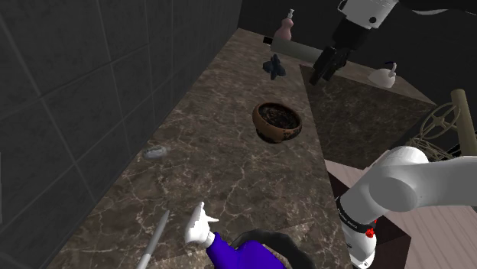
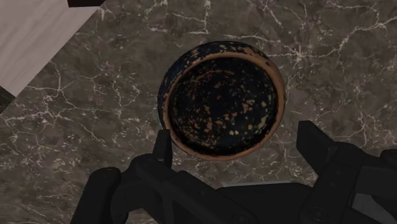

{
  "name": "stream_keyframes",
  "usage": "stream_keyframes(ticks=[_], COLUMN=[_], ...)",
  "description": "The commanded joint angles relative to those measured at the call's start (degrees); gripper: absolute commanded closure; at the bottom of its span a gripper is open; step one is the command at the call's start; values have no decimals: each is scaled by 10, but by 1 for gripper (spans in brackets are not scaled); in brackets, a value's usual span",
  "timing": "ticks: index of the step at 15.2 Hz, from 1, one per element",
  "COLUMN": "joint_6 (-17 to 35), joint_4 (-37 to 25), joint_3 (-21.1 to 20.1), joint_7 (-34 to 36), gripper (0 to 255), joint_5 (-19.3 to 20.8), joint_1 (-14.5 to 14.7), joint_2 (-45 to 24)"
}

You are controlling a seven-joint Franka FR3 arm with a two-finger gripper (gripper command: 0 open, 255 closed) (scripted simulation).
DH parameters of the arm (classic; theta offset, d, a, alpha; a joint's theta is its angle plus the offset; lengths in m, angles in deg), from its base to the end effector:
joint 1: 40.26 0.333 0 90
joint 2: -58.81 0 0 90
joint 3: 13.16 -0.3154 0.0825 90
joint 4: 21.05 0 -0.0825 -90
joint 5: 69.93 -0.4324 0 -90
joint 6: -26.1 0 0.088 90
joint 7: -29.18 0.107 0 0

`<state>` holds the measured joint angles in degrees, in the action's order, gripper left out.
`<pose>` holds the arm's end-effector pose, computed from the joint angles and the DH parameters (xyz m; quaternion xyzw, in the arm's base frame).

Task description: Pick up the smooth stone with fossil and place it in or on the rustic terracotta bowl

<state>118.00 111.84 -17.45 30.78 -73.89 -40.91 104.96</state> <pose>0.3532 0.0370 0.6182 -0.9990 -0.0079 -0.0440 0.0091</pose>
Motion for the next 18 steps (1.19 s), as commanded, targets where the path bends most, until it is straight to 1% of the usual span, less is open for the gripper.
stream_keyframes(ticks=[1, 6, 11, 15, 18], joint_6=[0, 38, 77, 107, 129], joint_4=[0, -2, -23, -51, -80], joint_3=[0, -64, -127, -176, -213], joint_7=[0, 71, 143, 201, 248], gripper=[0, 0, 0, 0, 0], joint_5=[0, -33, -57, -64, -60], joint_1=[0, 11, 18, 19, 18], joint_2=[0, -49, -116, -181, -237])
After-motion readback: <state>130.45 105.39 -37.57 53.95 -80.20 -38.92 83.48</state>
